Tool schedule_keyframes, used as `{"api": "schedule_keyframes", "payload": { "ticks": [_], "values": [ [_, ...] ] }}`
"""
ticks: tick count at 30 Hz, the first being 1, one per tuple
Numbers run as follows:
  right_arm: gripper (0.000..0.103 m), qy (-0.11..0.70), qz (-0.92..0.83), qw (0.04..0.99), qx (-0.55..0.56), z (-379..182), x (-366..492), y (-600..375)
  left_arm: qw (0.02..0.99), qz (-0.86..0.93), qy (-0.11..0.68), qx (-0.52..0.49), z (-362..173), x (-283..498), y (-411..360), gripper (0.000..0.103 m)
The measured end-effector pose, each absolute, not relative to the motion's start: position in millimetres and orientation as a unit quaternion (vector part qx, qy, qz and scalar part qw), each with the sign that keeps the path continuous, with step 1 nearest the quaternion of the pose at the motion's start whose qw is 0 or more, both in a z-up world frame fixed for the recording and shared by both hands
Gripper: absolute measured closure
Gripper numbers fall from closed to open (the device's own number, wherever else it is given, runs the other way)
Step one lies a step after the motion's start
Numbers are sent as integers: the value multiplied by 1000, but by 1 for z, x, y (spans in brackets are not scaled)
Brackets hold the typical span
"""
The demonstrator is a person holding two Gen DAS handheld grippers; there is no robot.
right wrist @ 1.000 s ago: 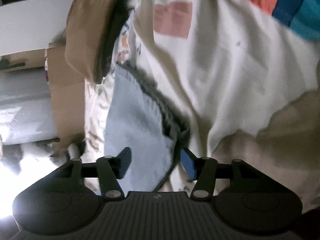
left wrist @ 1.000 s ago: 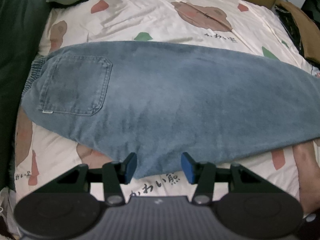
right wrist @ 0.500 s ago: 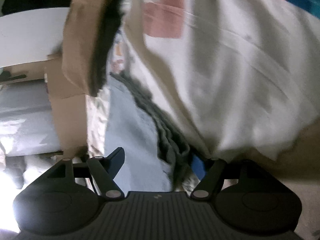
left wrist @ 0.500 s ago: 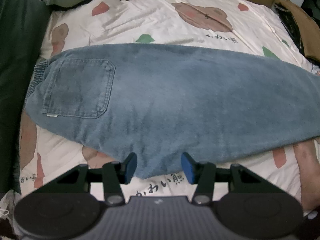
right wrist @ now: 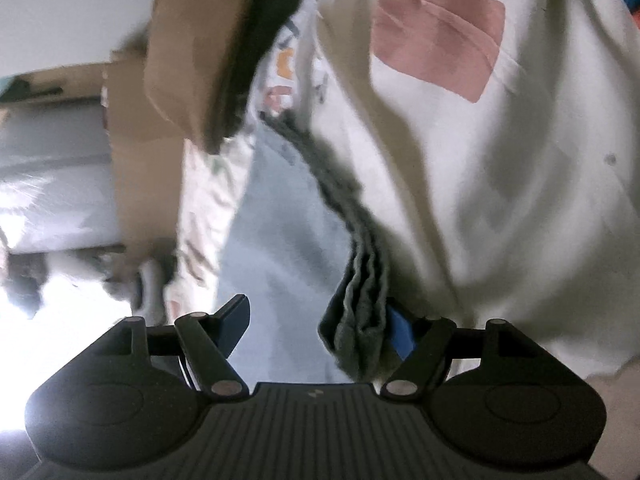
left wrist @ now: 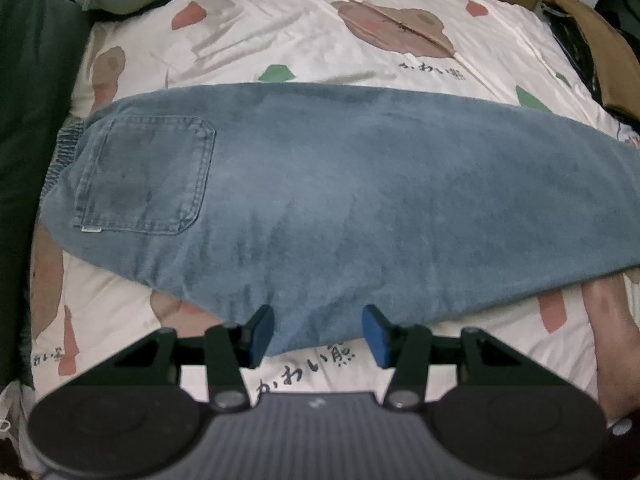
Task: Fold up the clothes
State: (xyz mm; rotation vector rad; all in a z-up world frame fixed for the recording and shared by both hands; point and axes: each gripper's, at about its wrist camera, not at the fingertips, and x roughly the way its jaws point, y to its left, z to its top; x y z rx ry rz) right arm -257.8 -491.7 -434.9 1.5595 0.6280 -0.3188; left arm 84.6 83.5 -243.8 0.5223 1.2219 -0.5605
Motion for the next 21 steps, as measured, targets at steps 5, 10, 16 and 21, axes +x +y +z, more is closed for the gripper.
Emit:
{"api": "schedule_keyframes", "payload": {
  "ticks": [5,10,16,21],
  "values": [
    [30,294,-120,664,678,-437,-249,-499,751,-250,562,239,-245,86,87,51],
    [52,311,-88,670,669,-434,-239,-506,752,-245,564,237,-245,85,91,51],
    [50,339,-78,673,653,-432,-227,-514,751,-241,570,233,-250,85,93,51],
    [50,363,-96,672,638,-440,-216,-519,747,-245,573,232,-256,83,92,51]
  ]
}}
